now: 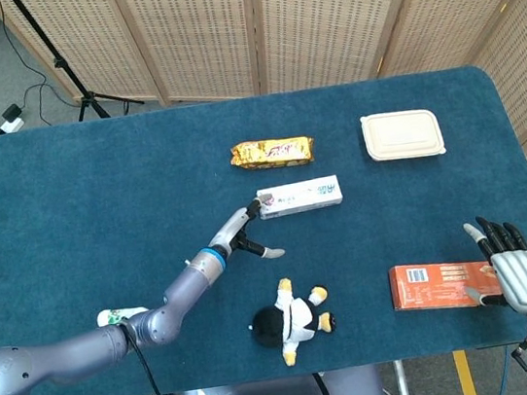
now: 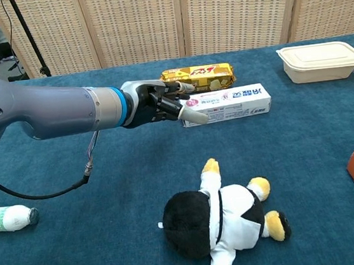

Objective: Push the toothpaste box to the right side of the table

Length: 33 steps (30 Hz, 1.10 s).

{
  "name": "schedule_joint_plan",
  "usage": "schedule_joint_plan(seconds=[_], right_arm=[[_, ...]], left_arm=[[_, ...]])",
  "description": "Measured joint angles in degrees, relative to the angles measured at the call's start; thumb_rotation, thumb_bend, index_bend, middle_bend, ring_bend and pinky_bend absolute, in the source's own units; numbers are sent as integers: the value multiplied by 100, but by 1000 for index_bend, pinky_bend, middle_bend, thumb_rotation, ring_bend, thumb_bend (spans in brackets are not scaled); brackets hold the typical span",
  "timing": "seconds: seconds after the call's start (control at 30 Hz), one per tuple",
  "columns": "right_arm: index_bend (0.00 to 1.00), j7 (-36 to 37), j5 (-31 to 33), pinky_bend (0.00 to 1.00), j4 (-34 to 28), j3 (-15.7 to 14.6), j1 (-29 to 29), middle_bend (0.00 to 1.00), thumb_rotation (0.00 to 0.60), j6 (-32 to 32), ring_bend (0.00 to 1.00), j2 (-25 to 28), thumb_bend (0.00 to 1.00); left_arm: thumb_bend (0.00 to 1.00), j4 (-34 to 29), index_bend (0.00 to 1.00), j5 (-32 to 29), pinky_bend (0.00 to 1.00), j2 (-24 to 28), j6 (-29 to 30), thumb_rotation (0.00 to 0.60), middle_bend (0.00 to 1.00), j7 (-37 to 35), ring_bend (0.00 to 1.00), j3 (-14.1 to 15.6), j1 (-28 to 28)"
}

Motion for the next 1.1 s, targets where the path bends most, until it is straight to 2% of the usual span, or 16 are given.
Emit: schedule_joint_plan(seconds=[0.73,0.97,1.1], right_arm=[[0,141,2,0,29,14,-7,0,600,-5,0,38,260],[0,102,-13,0,38,5,-11,0,600,7,0,25,260],[0,49,6,0,43,11,-16,0,600,18,0,10,260]], left_arm=[[0,408,0,-212,0,-407,41,600,0,344,0,-208,-238],[0,268,0,-5,0,-367,171,600,0,436,0,-143,-94],[0,26,0,327,0,-177,440,600,0,464,0,-80,188]])
